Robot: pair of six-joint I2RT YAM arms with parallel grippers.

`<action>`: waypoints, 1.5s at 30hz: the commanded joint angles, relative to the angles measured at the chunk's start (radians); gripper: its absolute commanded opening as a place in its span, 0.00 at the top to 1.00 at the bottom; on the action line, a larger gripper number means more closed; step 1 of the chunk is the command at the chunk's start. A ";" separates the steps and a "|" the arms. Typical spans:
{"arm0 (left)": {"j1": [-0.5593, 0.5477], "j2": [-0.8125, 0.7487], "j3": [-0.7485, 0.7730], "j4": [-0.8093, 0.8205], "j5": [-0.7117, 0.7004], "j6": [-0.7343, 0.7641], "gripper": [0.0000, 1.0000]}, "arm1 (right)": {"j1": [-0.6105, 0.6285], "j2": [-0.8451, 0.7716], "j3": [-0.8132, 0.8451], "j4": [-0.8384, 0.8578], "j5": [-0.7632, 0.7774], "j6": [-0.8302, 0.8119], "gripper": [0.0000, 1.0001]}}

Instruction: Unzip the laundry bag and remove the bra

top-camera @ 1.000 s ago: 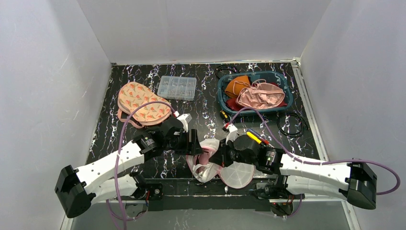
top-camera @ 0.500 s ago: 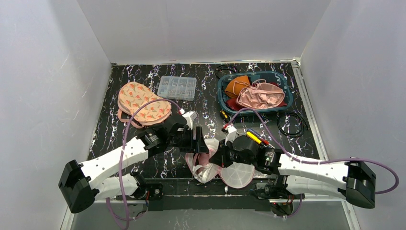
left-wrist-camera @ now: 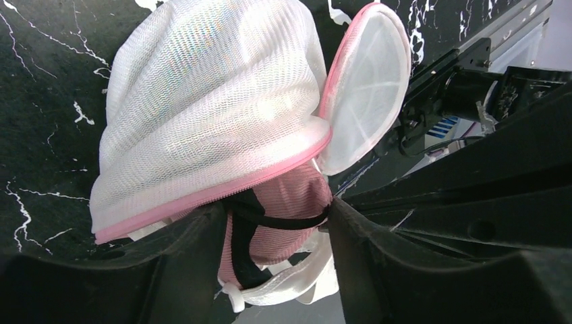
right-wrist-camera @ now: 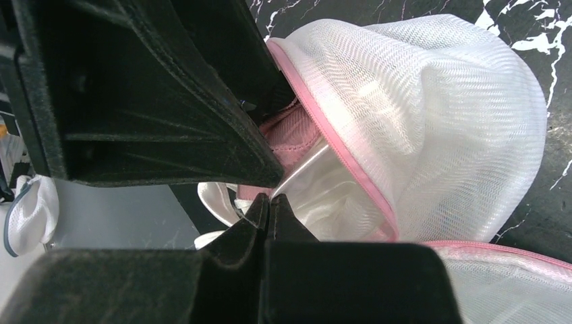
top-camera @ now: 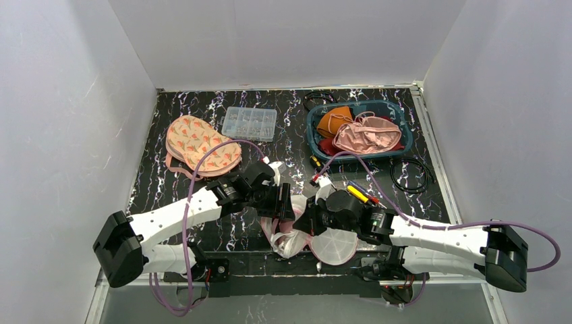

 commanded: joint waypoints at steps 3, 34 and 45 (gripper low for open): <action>-0.007 0.000 0.036 -0.046 -0.030 0.029 0.65 | 0.001 0.004 0.057 0.028 -0.002 -0.027 0.99; -0.007 -0.098 -0.033 -0.070 -0.139 -0.025 1.00 | -0.011 -0.066 -0.003 -0.041 0.063 0.071 0.60; -0.006 -0.095 -0.044 -0.044 -0.117 -0.036 1.00 | -0.013 0.055 0.093 0.002 0.051 0.118 0.27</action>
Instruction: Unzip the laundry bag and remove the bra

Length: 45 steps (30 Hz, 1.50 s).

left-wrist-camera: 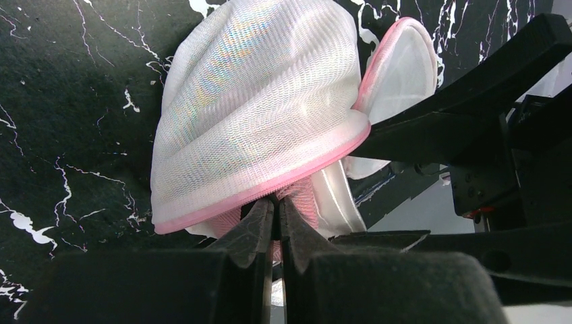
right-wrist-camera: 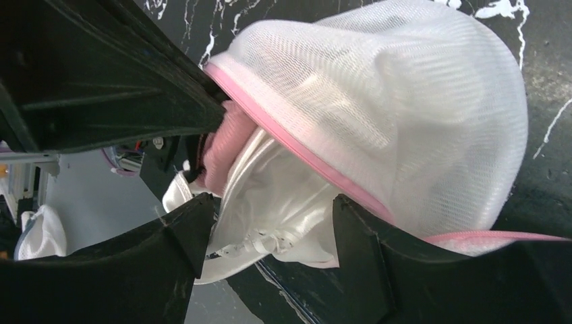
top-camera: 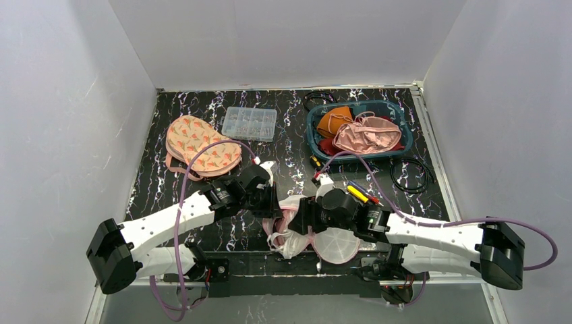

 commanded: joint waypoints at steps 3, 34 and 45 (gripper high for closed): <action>0.000 -0.025 -0.022 0.001 0.005 -0.005 1.00 | -0.002 0.056 0.107 0.067 -0.009 0.015 0.26; 0.001 -0.025 -0.015 -0.047 -0.082 -0.010 1.00 | -0.005 0.054 0.271 -0.192 -0.149 -0.247 0.99; 0.008 -0.015 0.000 -0.065 -0.138 -0.038 1.00 | -0.009 0.090 0.403 -0.280 -0.366 -0.417 0.99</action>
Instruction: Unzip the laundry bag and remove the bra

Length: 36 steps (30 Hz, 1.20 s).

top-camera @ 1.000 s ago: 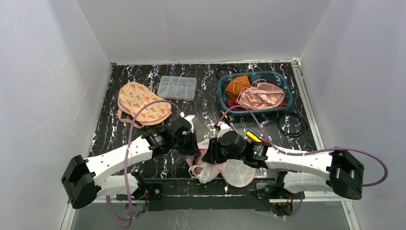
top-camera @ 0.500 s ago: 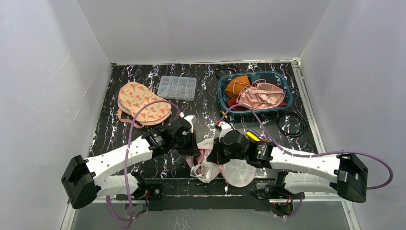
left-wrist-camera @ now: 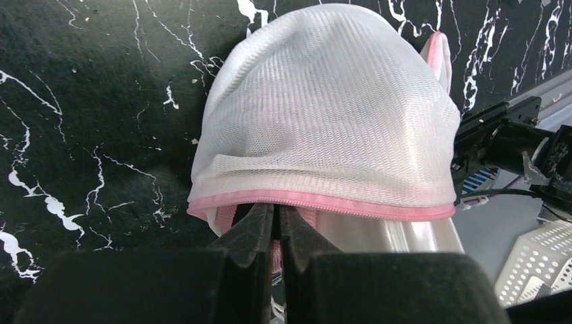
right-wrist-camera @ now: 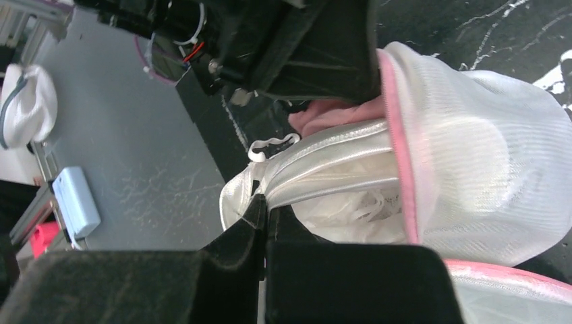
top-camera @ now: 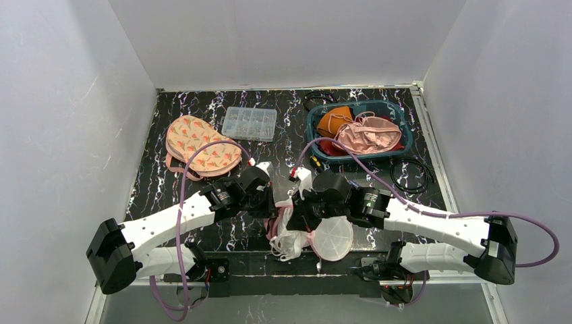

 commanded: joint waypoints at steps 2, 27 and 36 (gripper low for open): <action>0.009 -0.015 0.021 -0.049 -0.064 -0.011 1.00 | -0.014 -0.023 0.086 -0.010 -0.125 -0.104 0.99; 0.019 -0.090 0.043 -0.124 -0.105 -0.052 0.98 | -0.044 -0.240 0.168 0.063 0.123 -0.159 0.99; 0.020 -0.148 0.090 -0.176 -0.095 -0.042 0.62 | -0.043 -0.168 0.400 -0.212 0.357 -0.262 0.99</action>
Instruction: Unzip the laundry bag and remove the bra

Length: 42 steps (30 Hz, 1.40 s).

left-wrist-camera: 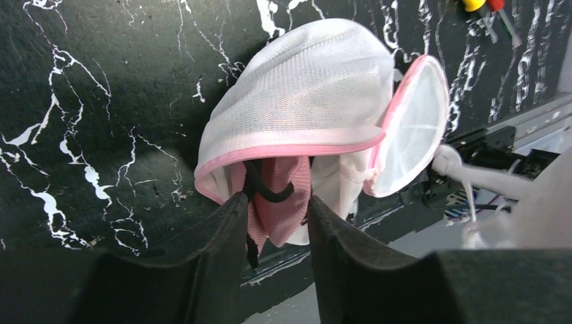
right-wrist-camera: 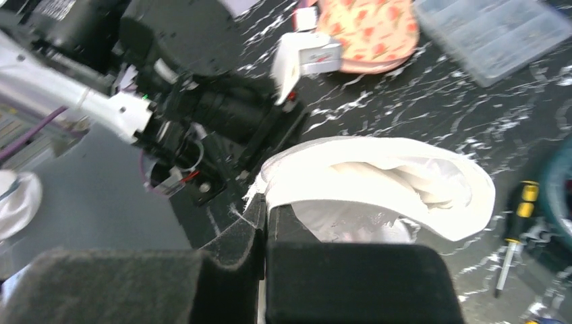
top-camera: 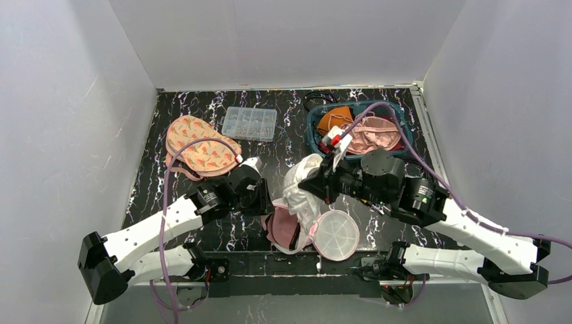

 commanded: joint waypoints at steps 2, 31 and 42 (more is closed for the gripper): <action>0.008 -0.063 0.068 -0.055 0.002 0.021 0.50 | -0.004 0.062 0.199 -0.208 0.313 -0.087 0.99; 0.009 -0.506 -0.080 -0.237 -0.396 -0.059 0.12 | -0.755 0.656 0.536 -0.320 0.648 -0.024 0.99; 0.009 -0.473 -0.152 -0.173 -0.351 -0.047 0.12 | -0.814 0.775 0.576 -0.339 0.648 -0.060 0.99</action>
